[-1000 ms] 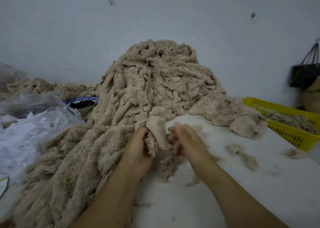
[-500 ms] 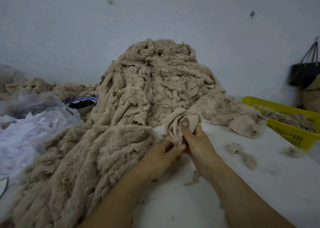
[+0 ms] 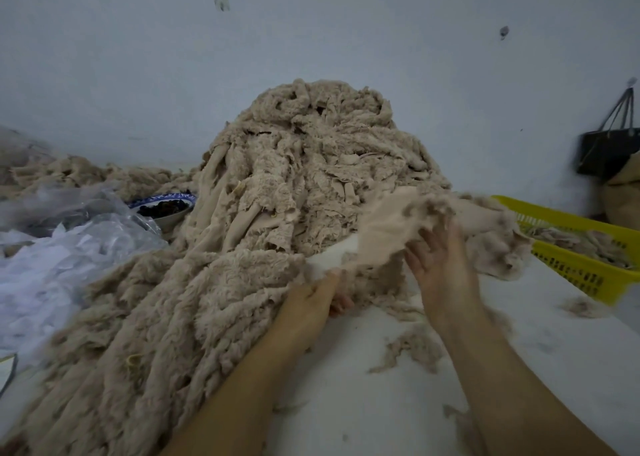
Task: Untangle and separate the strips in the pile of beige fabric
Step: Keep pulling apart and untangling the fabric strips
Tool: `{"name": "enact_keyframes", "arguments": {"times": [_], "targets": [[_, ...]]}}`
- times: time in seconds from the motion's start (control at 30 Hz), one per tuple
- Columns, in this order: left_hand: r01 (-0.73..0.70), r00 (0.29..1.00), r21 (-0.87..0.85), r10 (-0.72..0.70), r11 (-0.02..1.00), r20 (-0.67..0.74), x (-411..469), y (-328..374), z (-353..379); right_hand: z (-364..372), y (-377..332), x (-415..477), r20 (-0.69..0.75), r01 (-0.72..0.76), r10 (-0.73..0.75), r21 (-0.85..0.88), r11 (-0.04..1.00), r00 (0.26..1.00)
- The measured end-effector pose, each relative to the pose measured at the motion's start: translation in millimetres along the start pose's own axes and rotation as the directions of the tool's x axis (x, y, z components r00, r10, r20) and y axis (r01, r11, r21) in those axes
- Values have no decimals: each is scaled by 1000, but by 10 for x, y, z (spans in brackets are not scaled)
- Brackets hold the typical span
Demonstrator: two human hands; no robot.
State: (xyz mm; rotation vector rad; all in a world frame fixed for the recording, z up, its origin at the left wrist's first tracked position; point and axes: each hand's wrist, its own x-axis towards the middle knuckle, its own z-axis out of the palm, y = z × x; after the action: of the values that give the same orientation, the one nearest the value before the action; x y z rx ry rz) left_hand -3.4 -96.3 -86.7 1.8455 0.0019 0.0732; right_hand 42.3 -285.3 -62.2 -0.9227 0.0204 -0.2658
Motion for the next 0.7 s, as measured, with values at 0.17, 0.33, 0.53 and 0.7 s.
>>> {"name": "enact_keyframes", "arguments": {"times": [0.17, 0.33, 0.53, 0.7], "targets": [[-33, 999, 30, 32, 999, 34, 11, -38, 3, -54, 264, -24, -11, 23, -57, -823, 567, 998], [-22, 999, 77, 19, 997, 39, -40, 16, 18, 22, 303, -101, 162, 102, 136, -925, 366, 977], [50, 996, -313, -25, 949, 86, -5, 71, -27, 237, 248, -449, 398, 47, 350, -715, 698, 848], [182, 983, -748, -116, 638, 140, 44, 127, -146, 285, 313, -493, 388, -88, 466, -686, 722, 795]]}}
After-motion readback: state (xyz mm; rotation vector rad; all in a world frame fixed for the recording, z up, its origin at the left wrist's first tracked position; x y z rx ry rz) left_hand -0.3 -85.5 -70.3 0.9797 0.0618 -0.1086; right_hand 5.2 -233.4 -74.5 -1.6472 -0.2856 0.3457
